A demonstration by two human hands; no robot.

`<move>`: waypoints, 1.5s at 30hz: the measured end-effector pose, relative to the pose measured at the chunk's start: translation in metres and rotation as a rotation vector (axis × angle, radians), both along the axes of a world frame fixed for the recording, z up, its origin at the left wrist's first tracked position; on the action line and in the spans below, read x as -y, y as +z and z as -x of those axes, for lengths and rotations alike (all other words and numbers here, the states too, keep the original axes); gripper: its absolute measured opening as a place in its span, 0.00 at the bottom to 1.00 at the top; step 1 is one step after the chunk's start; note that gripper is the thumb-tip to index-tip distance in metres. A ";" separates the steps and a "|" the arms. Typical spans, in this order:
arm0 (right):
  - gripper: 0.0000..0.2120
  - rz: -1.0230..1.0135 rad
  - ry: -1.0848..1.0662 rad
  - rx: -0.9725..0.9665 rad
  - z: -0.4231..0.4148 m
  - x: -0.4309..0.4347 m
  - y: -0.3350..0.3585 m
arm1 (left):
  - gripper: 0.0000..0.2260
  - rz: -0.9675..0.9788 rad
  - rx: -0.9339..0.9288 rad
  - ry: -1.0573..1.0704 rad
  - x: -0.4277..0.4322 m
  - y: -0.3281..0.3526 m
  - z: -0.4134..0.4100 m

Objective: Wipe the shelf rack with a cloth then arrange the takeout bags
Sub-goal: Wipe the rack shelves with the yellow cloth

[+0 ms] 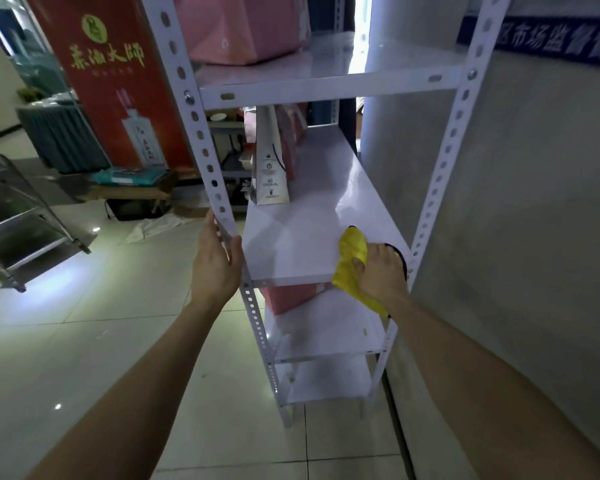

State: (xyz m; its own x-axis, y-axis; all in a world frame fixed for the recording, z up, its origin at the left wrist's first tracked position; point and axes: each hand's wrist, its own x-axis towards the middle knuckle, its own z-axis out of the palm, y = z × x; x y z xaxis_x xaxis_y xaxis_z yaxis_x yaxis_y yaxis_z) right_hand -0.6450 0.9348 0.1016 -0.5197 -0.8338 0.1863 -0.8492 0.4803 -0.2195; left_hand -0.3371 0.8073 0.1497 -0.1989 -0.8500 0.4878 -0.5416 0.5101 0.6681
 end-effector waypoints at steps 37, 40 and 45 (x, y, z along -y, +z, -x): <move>0.22 0.199 0.472 0.007 -0.070 0.149 0.391 | 0.35 0.054 0.120 -0.175 0.038 0.143 0.005; 0.22 0.186 0.415 0.041 -0.055 0.160 0.389 | 0.35 0.034 0.129 -0.144 0.041 0.141 0.007; 0.21 0.233 0.504 0.072 -0.069 0.173 0.395 | 0.35 0.039 0.114 -0.162 0.048 0.136 0.006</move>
State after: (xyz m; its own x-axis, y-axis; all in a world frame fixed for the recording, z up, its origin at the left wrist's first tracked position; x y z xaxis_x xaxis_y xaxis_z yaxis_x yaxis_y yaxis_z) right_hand -0.5759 0.7620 0.4970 -0.0855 -0.9236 0.3738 -0.9401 -0.0494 -0.3372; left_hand -0.3430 0.7590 0.2857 -0.3871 -0.7833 0.4864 -0.5217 0.6210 0.5850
